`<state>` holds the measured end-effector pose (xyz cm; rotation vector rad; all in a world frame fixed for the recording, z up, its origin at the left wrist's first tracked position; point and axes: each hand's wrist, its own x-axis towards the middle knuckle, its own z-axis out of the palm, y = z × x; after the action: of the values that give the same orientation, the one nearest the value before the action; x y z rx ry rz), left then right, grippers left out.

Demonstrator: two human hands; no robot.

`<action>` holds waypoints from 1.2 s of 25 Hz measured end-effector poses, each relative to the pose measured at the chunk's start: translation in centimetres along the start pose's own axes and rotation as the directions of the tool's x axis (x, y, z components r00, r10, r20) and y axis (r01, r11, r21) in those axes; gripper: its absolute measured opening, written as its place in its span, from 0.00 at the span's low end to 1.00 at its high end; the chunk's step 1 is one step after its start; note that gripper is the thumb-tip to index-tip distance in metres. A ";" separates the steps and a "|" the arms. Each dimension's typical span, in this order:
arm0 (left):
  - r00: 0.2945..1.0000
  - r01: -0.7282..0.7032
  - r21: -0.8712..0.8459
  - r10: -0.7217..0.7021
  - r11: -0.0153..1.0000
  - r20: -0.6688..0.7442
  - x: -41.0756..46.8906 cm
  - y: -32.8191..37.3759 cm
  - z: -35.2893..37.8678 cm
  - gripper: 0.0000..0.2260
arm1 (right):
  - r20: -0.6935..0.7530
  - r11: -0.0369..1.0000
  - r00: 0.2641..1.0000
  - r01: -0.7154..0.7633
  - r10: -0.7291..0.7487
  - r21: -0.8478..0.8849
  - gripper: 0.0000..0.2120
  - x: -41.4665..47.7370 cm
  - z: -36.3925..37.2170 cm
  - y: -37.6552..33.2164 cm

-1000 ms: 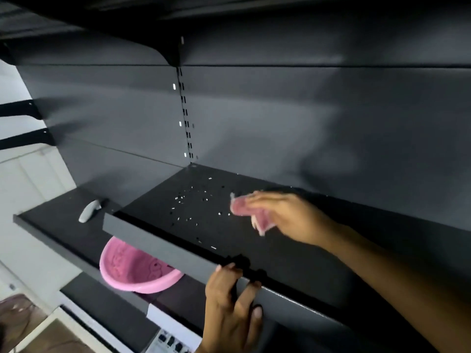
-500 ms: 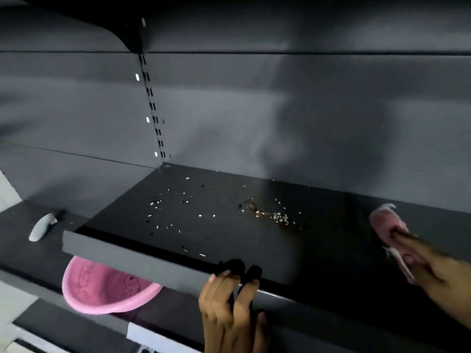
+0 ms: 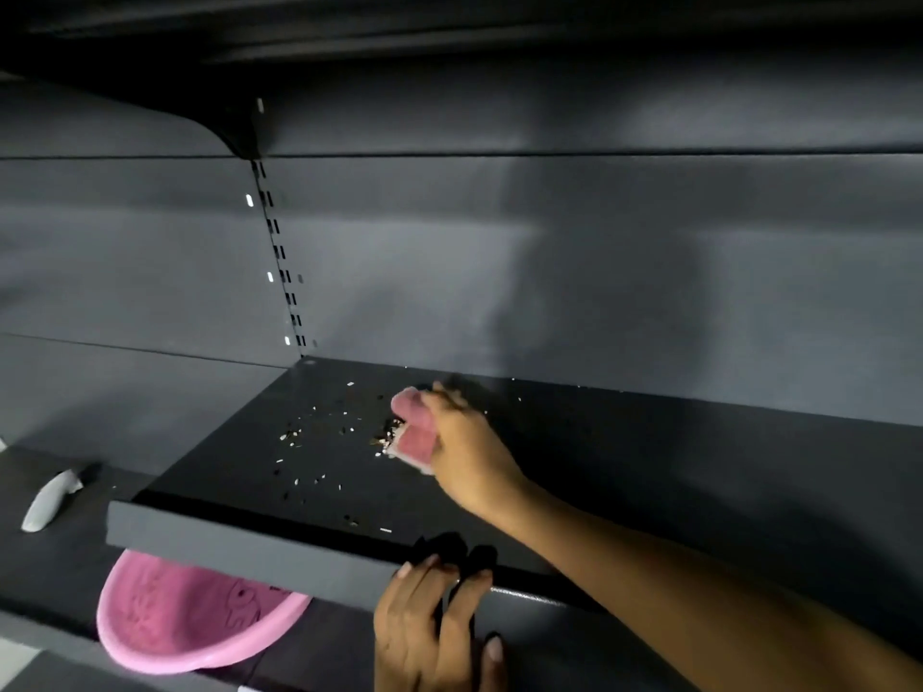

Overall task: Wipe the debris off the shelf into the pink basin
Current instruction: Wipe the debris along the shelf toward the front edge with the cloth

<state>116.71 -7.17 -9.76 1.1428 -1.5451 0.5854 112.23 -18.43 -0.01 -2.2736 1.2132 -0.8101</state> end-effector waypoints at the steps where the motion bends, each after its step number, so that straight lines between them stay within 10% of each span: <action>1: 0.999 -0.040 -0.007 0.040 0.999 0.007 0.0 -0.3 -0.1 0.21 | -0.066 0.998 0.998 0.024 -0.020 0.064 0.23 -0.1 -1.4 0.4; 4: 0.994 -0.104 0.007 0.105 0.995 -0.040 0.2 -0.9 0.4 0.19 | -0.222 0.979 0.969 -0.069 0.112 0.192 0.15 -2.2 -8.2 4.9; 11: 0.946 0.012 0.050 0.004 0.999 -0.323 0.7 0.4 3.0 0.11 | -0.321 0.685 0.767 -0.641 0.555 -0.346 0.20 -6.1 -15.7 17.9; 21: 0.981 0.065 0.054 -0.054 0.996 -0.188 1.0 0.8 3.0 0.16 | -0.024 0.927 0.981 -0.190 0.193 -0.323 0.21 7.8 0.8 5.7; 26: 0.980 0.001 0.119 -0.025 0.993 0.196 1.8 -0.9 0.1 0.34 | -0.313 0.989 0.950 -0.042 -0.005 -0.141 0.13 5.1 -4.0 4.6; 30: 0.995 0.088 0.051 -0.085 0.995 -0.044 0.4 -0.1 2.1 0.10 | -0.444 0.914 0.876 -0.322 0.189 -0.248 0.11 -1.1 -13.4 11.0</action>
<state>115.90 -9.09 -10.07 1.2238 -1.4440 0.5915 96.25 -24.57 2.74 -2.1627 1.9199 -1.0921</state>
